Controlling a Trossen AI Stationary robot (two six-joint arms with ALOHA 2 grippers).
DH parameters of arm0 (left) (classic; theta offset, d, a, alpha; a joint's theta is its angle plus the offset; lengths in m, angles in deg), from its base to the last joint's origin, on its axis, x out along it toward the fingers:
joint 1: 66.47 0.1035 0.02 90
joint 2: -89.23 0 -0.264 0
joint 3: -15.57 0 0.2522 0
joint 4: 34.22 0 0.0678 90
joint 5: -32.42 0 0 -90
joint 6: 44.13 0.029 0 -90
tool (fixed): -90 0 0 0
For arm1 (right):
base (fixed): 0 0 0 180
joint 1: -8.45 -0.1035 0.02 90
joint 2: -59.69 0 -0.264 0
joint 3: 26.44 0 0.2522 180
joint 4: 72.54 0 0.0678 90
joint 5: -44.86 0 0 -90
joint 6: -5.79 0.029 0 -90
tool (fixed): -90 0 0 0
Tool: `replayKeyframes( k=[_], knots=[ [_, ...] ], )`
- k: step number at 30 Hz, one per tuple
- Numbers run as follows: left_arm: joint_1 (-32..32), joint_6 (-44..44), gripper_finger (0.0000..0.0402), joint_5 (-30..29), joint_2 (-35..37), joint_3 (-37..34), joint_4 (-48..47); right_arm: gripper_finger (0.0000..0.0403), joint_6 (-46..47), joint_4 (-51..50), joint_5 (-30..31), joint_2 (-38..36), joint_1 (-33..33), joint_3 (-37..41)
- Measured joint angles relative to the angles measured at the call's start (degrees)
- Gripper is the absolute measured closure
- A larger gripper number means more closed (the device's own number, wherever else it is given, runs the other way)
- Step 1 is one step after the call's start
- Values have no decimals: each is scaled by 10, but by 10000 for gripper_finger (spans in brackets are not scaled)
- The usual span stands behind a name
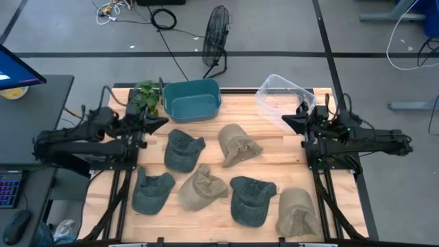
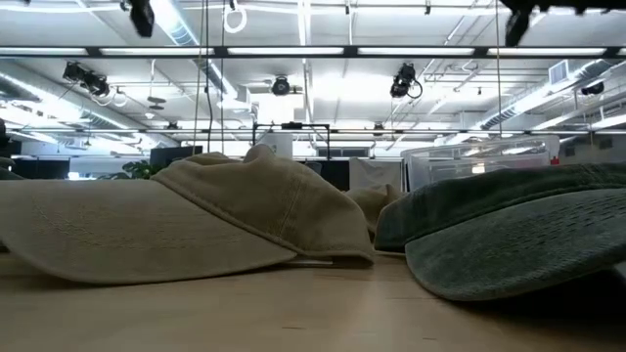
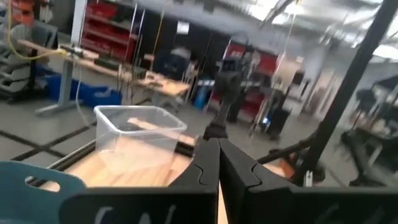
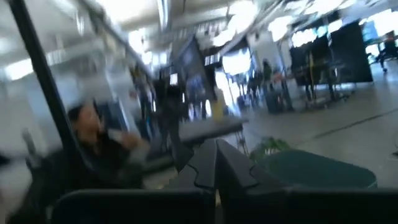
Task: Pick & Place hat
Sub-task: Put the top left blue cap into the blue bin
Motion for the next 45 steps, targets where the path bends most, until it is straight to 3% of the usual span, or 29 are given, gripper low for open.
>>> replayKeyframes(
  k=[5, 10, 16, 20, 26, 29, 32, 45],
  knots=[
    [1, 33, 393, -2, -90, 113, -72, 392, -78, -138, -4, 103, 0, -133],
    [1, 30, 346, -5, -151, 191, -164, 386, -88, -230, -4, 176, 0, -215],
    [1, 6, 264, -4, -219, 212, -252, 331, -84, -273, -5, 239, 0, -233],
    [1, -9, 233, -4, -270, 210, -332, 281, -83, -273, -3, 278, 0, -233],
    [0, -11, 231, 0, -366, 210, -428, 226, -84, -272, -4, 322, 0, -233],
    [0, -9, 235, 38, -413, 210, -433, 213, -83, -271, -4, 335, 0, -233],
    [-5, -8, 236, 72, -456, 210, -435, 209, -83, -272, -5, 342, 0, -233],
    [-26, 13, 236, 73, -606, 210, -452, 215, -79, -272, -5, 345, -1, -233]
  ],
)
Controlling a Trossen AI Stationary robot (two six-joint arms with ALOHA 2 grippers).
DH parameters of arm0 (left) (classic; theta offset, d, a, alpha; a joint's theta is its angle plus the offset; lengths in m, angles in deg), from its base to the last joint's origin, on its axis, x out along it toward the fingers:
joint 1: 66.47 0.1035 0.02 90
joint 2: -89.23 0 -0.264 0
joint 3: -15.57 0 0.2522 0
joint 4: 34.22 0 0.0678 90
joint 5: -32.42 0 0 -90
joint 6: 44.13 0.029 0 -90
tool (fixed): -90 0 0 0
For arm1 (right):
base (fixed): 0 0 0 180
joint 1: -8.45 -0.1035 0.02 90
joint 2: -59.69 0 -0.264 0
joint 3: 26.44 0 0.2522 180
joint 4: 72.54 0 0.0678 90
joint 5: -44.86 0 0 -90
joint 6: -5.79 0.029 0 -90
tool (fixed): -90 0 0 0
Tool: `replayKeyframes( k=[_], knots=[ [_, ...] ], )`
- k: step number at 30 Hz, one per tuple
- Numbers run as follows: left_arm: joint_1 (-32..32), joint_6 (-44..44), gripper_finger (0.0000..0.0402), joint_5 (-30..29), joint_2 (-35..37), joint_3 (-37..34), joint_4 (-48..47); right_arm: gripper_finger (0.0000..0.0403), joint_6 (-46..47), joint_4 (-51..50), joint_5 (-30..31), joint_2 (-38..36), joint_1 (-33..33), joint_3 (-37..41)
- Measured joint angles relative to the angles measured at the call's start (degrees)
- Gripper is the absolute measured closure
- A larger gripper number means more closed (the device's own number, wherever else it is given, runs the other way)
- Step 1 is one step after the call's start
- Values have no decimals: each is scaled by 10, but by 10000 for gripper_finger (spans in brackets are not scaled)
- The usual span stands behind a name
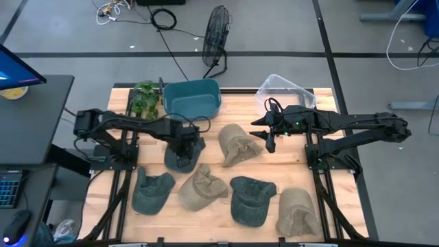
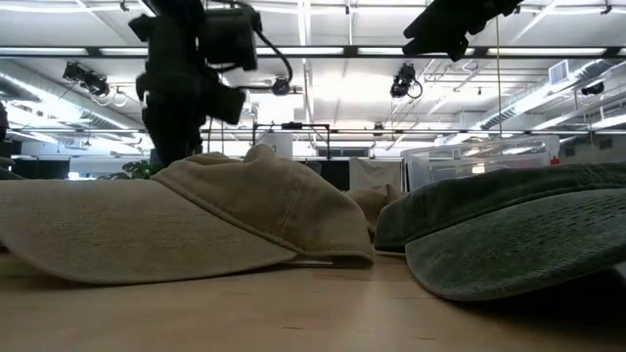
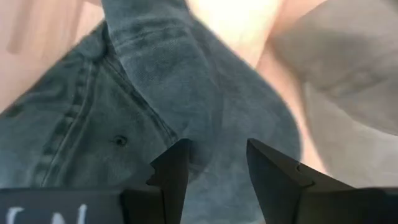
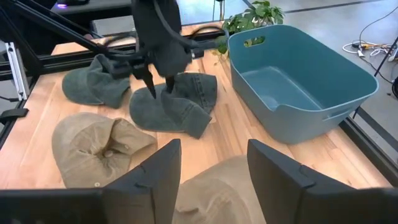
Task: Pick & Place hat
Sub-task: Put the top left blue cap into the blue bin
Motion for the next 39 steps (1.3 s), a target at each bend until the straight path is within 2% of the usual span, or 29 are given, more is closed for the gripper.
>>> replayKeyframes(
  k=[6, 8, 12, 13, 17, 21, 26, 30, 32, 35, 39],
  knots=[
    [1, 10, 249, -15, -50, 1, 2, 215, 0, 0, 0, 0, 0, 0],
    [1, 9, 276, -14, -54, 1, 2, 215, 0, 0, 0, 0, 0, 0],
    [1, 8, 372, -15, -52, 1, 0, 215, 0, -1, 0, 0, 0, 0],
    [1, 1, 384, -13, -49, 1, -1, 215, 0, -1, 0, 0, 0, 0],
    [-1, -23, 390, -5, -33, 8, -8, 215, 0, -2, 0, 0, 0, 0],
    [-9, -40, 395, -4, -10, 44, -27, 215, 0, -5, 0, 0, 0, 0],
    [-14, -79, 396, -3, 12, 134, -86, 215, 13, -5, 0, 0, 0, 0],
    [-14, -78, 397, -4, 20, 226, -125, 215, 24, -6, 0, 0, 0, 0],
    [-12, -66, 397, -22, 22, 274, -134, 215, 26, -6, 0, 0, 0, 0],
    [-1, -47, 397, -84, 23, 334, -151, 215, 26, -6, 0, 0, 0, 0],
    [38, -31, 397, -148, 22, 377, -178, 215, 26, -4, 0, 0, 0, 0]
  ],
)
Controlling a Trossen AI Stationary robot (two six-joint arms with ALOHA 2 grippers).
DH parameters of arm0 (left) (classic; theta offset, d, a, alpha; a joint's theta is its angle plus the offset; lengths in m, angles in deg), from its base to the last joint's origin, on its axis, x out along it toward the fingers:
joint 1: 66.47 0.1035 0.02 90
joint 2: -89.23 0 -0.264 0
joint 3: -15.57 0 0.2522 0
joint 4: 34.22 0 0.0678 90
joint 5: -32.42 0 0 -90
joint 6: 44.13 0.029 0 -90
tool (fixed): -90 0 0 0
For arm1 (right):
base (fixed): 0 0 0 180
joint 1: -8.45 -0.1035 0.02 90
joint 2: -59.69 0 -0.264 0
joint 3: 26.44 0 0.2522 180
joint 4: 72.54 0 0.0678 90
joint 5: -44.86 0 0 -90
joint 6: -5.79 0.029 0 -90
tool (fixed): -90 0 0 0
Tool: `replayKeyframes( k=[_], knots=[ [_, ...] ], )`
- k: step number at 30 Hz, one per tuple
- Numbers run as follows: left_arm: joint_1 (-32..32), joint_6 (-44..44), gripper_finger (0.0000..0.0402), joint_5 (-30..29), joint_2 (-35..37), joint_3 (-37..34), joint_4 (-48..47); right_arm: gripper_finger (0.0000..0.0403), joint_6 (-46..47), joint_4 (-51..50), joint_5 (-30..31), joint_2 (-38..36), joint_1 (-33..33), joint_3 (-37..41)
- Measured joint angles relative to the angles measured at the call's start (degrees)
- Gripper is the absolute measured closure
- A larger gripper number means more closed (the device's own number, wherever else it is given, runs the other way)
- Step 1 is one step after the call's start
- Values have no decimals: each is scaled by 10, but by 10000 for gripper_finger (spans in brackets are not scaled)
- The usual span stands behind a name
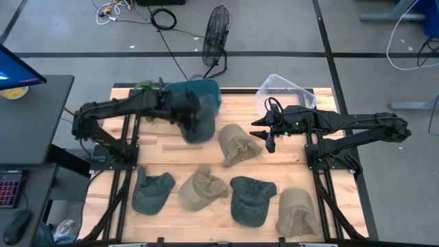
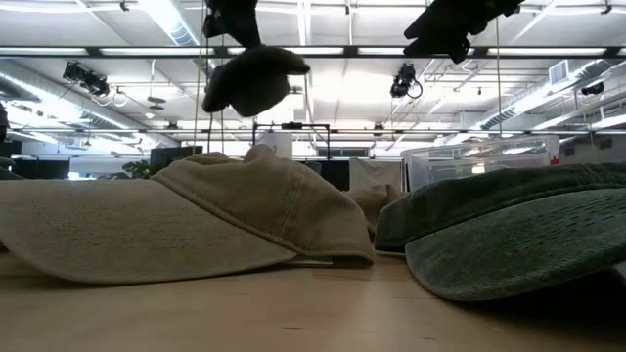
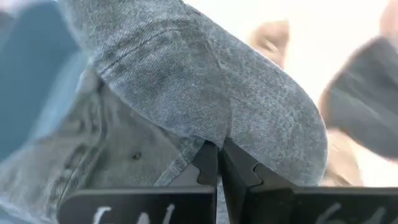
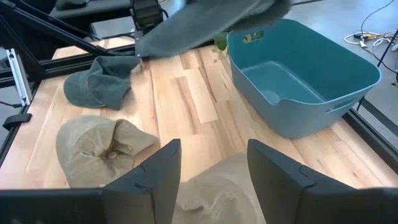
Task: Pick & Place hat
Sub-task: Put the top left blue cap into the blue bin
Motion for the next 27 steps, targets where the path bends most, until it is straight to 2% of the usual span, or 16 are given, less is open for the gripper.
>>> replayKeyframes(
  k=[4, 9, 15, 22, 27],
  knots=[
    [55, 36, 397, -52, 0, -1, 0, 215, 0, 0, 0, 0, 0, 0],
    [141, 54, 397, -70, -21, -25, 24, 215, 13, 0, 0, 0, 0, 0],
    [213, -115, 392, -27, -59, -53, 72, 215, 19, 0, 0, 0, 0, 0],
    [232, -237, 390, -15, -115, -54, 146, 215, 19, 0, 0, 0, 0, 0],
    [237, -305, 389, 0, -159, -54, 143, 215, 28, 0, 0, 0, 0, 0]
  ],
)
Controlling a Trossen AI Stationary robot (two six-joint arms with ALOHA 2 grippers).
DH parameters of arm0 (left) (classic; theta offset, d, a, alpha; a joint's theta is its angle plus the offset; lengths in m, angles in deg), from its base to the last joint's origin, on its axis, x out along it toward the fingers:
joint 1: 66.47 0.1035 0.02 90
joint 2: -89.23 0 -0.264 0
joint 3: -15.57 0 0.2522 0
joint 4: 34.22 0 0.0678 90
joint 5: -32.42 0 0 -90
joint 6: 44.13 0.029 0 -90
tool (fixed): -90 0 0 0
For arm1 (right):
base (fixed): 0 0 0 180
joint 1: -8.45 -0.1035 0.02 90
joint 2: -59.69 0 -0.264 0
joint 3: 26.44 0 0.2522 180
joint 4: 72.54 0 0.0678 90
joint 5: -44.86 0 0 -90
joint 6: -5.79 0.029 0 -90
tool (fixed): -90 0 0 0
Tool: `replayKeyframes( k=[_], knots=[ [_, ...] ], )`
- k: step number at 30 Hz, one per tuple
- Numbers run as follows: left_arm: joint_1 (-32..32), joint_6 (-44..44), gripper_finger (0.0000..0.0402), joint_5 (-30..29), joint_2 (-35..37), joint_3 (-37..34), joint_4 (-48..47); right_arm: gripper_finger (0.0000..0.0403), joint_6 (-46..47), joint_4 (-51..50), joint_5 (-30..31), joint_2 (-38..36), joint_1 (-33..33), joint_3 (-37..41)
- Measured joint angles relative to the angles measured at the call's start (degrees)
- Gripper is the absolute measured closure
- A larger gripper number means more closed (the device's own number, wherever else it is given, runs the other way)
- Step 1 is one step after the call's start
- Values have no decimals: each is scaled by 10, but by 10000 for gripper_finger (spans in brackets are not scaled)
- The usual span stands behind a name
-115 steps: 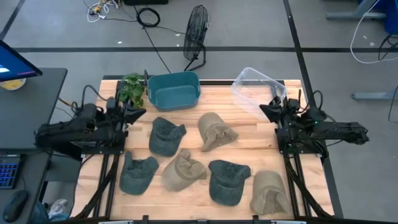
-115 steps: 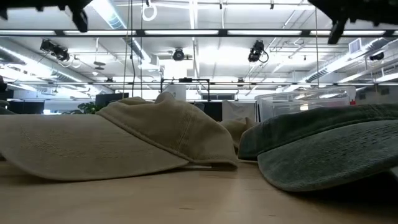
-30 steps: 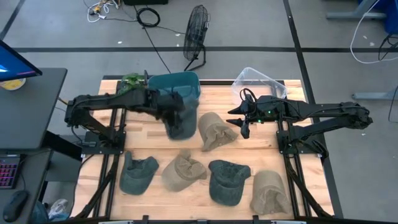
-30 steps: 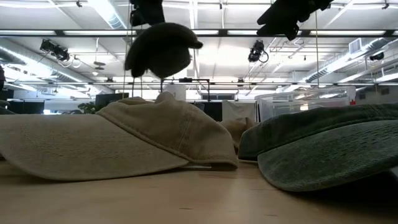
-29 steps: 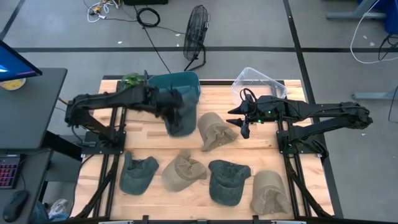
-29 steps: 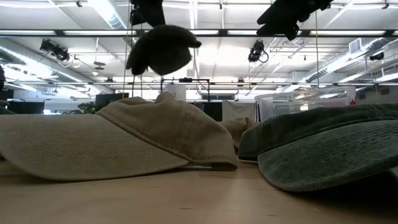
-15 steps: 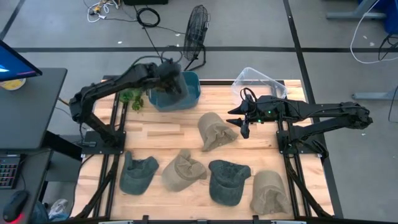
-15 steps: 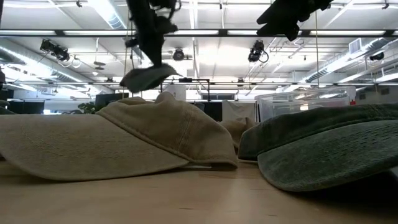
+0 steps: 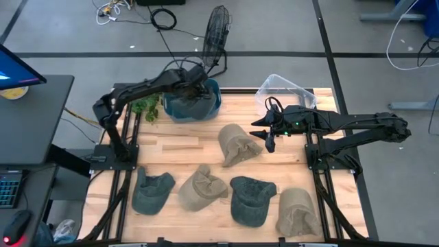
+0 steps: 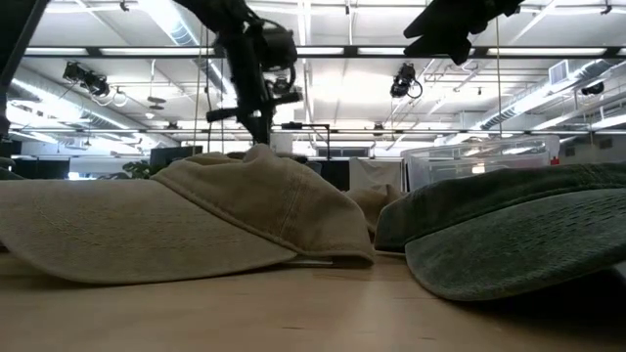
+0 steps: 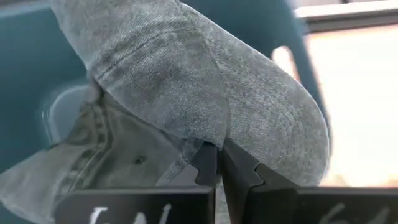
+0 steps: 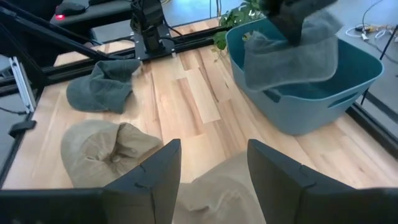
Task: Pick & Place hat
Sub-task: Put the top left blue cap into the blue bin
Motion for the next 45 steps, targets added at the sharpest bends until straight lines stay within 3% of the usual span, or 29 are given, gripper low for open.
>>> replayKeyframes(
  k=[7, 20, 28, 38, 45],
  knots=[
    [7, -45, 386, -25, -40, 0, 5, 215, 17, -1, -1, 0, 0, 0],
    [20, -72, 387, -32, -24, 27, 23, 215, 16, -6, -3, 0, 0, 0],
    [29, -74, 389, -73, -28, 26, 37, 215, 16, -13, -3, 0, 0, 0],
    [30, -137, 370, -41, -29, -35, 40, 215, 16, -19, -3, 0, 0, 0],
    [44, -113, 331, -16, -29, -64, 41, 215, 16, -19, -3, 0, 0, 0]
  ],
)
